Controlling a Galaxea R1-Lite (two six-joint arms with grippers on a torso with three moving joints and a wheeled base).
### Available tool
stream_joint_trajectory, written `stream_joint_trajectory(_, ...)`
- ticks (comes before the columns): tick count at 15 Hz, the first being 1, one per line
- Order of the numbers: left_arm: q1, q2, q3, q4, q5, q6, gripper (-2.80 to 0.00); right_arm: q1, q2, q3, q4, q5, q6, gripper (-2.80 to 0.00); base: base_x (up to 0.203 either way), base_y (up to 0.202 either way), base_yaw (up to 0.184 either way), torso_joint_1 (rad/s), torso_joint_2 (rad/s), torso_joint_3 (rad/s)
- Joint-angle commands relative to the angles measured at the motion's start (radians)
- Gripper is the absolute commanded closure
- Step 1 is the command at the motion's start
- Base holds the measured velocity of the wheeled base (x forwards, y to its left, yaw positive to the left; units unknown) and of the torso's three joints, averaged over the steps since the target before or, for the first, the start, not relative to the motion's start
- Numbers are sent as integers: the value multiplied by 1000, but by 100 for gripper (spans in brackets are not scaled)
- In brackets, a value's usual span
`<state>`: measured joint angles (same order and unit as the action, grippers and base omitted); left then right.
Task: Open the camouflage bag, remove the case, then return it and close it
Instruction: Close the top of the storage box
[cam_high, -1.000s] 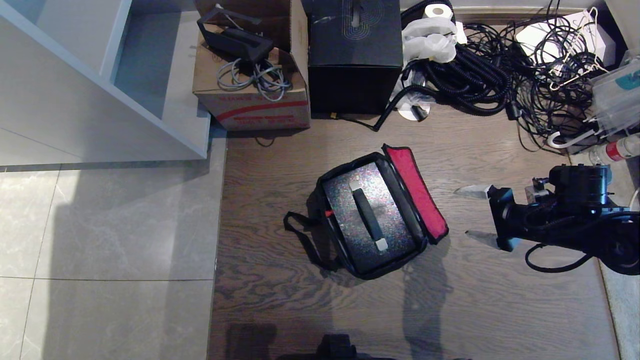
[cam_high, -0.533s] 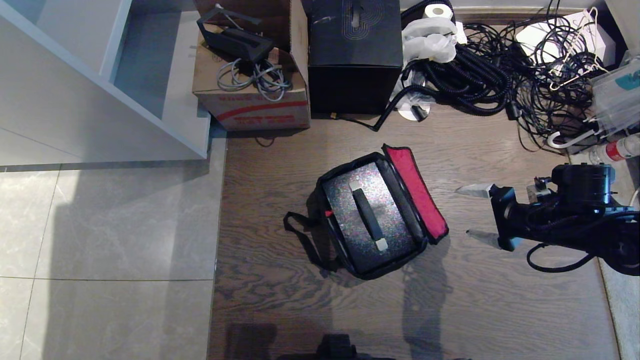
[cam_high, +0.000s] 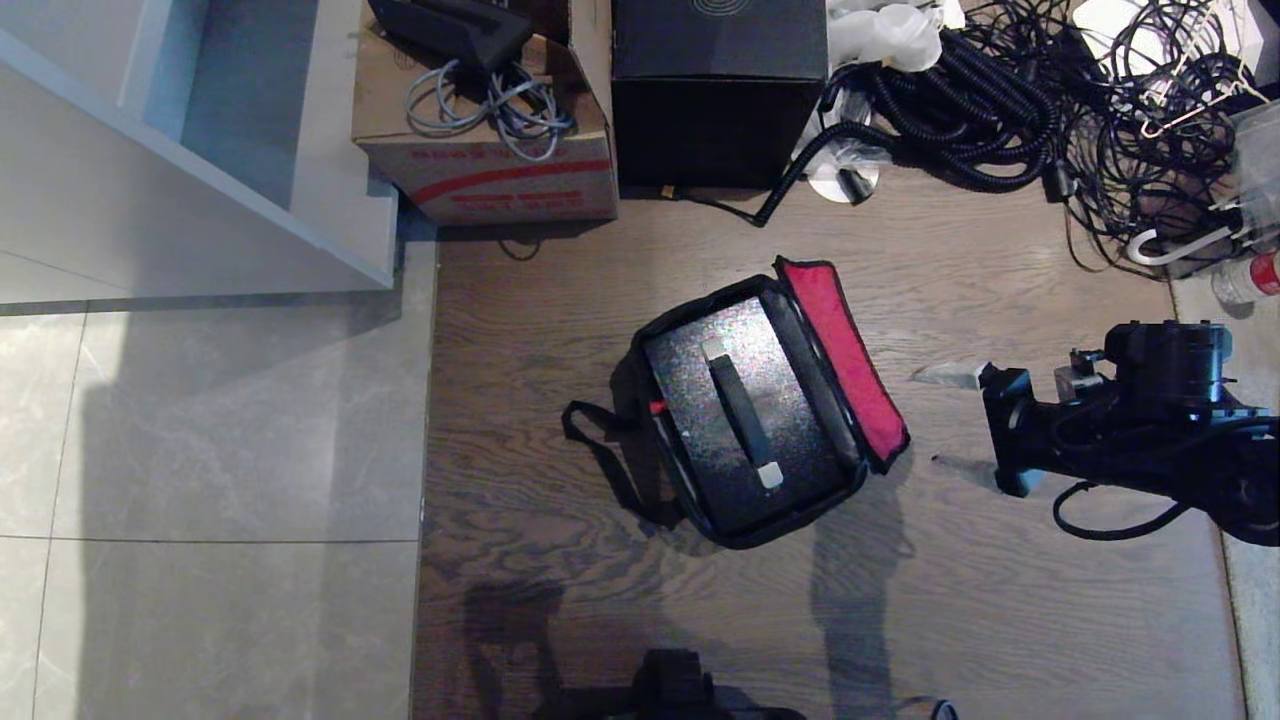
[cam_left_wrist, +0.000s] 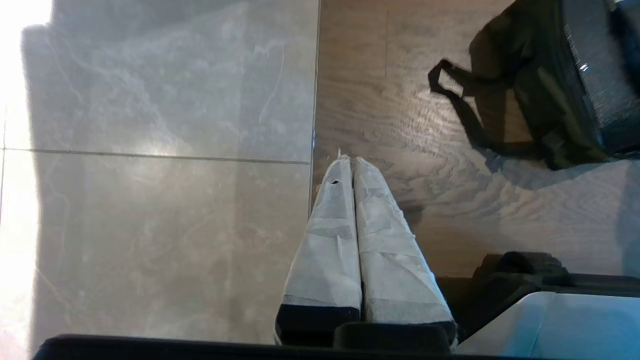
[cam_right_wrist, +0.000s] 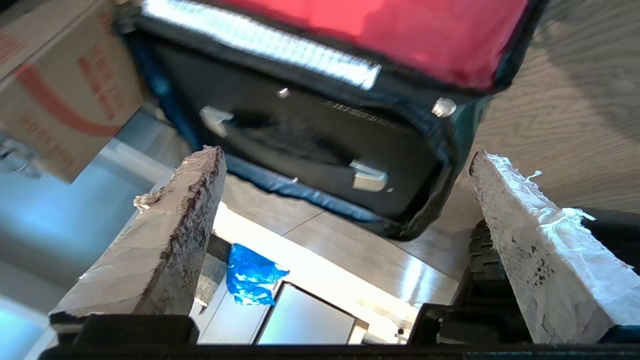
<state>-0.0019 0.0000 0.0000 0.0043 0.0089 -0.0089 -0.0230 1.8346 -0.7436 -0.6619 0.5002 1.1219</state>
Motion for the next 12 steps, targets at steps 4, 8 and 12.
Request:
stream_joint_trajectory(4,0,0,0,-1,0,0,0,0,-2,-3,-5,3,7,-280,0,0,0,2,2,-200)
stream_joint_trajectory(8,0,0,0,-1,0,0,0,-5,24,-2,-14,2,6,-280,0,0,0,2,1,-57)
stream_joint_trajectory(12,0,0,0,-1,0,0,0,-6,89,-22,-18,-7,-8,-280,0,0,0,0,0,0)
